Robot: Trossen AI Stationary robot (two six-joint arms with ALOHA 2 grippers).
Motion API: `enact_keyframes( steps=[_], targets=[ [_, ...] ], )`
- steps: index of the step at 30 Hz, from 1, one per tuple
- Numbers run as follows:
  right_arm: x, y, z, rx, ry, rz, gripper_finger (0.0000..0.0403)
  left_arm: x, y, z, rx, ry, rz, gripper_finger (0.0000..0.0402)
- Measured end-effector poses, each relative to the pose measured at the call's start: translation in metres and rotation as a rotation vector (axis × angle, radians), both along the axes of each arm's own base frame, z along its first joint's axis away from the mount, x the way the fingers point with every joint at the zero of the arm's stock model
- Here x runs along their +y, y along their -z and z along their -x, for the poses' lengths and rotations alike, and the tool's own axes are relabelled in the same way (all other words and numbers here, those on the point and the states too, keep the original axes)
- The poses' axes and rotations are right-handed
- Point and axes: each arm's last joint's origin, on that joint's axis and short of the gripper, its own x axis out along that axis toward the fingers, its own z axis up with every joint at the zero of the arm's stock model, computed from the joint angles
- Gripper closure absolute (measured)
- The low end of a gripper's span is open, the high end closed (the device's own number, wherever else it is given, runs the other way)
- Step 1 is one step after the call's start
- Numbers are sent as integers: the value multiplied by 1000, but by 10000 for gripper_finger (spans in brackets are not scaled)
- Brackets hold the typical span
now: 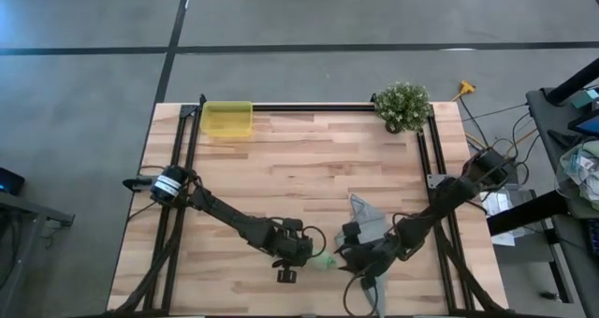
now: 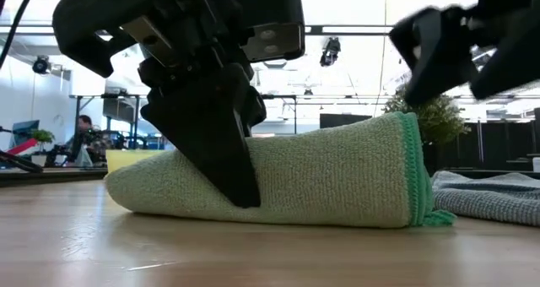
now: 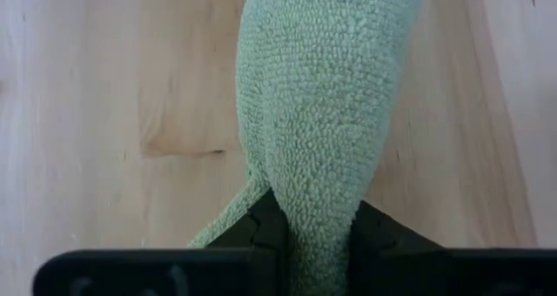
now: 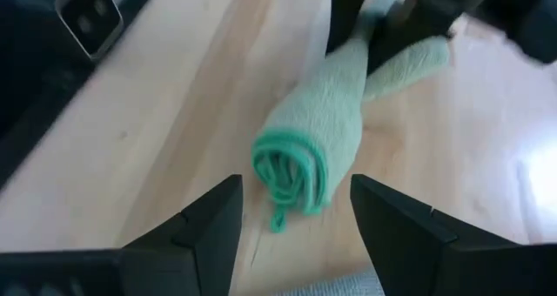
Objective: Roll microfiber towels into tight, uniform cylinder then place into a basket
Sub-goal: Put the rolled green towel into the yellow bin
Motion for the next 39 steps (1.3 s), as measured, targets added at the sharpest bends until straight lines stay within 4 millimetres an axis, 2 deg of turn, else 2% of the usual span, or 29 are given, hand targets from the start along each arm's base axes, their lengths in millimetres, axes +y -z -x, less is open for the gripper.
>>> enact_keyframes(
  steps=[4, 9, 15, 18, 23, 28, 31, 36, 39],
  targets=[
    [5, -13, -1, 15, 4, -1, 193, 0, -9, 2, -8, 2, 16, 374],
    [10, -20, 1, 57, 13, 3, 193, 4, -31, 12, 11, 21, 54, 374],
    [16, -19, 7, 69, -2, 2, 193, 27, -70, 33, 61, -41, -25, 374],
    [16, -18, 7, 74, 7, -6, 193, 48, -88, 46, 97, -111, -91, 374],
    [15, -15, 7, 82, 41, -39, 194, 86, -126, 67, 41, -230, -246, 374],
    [17, -9, 6, 95, 65, -55, 194, 132, -147, 87, 37, -409, -464, 374],
    [17, -5, 5, 103, 69, -41, 194, 159, -152, 98, 51, -458, -586, 374],
    [18, 3, 4, 96, 95, -1, 194, 200, -143, 119, 112, -543, -865, 374],
    [18, 7, 3, 102, 99, 10, 194, 224, -135, 134, 184, -577, -954, 374]
  ],
)
